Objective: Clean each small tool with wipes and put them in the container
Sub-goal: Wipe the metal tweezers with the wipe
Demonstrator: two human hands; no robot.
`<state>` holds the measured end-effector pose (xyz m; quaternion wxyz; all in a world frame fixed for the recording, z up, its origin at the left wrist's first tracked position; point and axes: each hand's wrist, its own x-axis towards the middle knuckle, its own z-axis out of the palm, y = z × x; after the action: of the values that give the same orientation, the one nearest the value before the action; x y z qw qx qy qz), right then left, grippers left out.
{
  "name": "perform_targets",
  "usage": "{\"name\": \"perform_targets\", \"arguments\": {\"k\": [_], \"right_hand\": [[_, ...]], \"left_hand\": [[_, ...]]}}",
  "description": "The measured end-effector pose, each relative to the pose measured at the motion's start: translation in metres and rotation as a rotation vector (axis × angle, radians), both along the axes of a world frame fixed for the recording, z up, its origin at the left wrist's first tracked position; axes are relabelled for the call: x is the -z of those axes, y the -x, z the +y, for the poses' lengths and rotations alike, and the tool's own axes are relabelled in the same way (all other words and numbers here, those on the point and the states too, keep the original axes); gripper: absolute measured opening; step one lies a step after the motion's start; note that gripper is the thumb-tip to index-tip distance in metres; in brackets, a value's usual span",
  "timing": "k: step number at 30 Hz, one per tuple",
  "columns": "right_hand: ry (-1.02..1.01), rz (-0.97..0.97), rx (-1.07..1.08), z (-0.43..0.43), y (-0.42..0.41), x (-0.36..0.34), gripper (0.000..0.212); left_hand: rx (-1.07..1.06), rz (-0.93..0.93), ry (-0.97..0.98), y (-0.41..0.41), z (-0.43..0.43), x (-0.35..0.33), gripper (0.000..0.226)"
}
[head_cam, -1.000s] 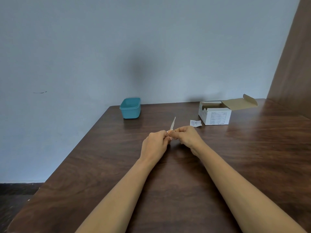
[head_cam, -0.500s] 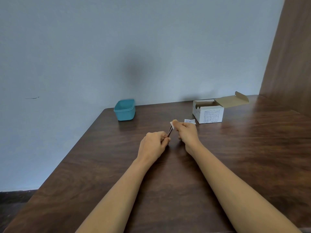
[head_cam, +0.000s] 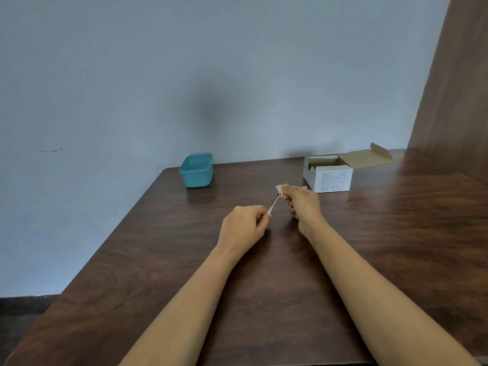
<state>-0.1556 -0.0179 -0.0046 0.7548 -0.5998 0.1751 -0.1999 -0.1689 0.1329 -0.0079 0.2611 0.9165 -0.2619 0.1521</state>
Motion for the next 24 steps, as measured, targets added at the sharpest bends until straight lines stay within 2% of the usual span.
{"name": "perform_targets", "arguments": {"k": [4, 7, 12, 19, 24], "right_hand": [[-0.016, -0.004, -0.003, 0.0008, 0.0019, -0.0006, 0.025], [-0.082, 0.004, -0.048, 0.0004, 0.0027, -0.0018, 0.018], [-0.126, 0.0, -0.096, -0.0014, 0.003, -0.0024, 0.02], [-0.124, -0.022, -0.042, -0.0005, 0.0027, -0.0006, 0.028], [-0.083, 0.007, -0.015, -0.0002, -0.0001, 0.0002, 0.024]], "left_hand": [[-0.007, -0.006, -0.015, 0.0026, -0.0009, -0.0009, 0.021], [-0.026, 0.004, -0.015, 0.0035, -0.0011, -0.0019, 0.02], [-0.023, 0.0, -0.017, 0.0056, -0.0009, -0.0035, 0.027], [-0.019, 0.015, -0.004, 0.0032, -0.0012, -0.002, 0.029], [-0.022, 0.011, -0.018, 0.0017, -0.0017, -0.0024, 0.026]]}}
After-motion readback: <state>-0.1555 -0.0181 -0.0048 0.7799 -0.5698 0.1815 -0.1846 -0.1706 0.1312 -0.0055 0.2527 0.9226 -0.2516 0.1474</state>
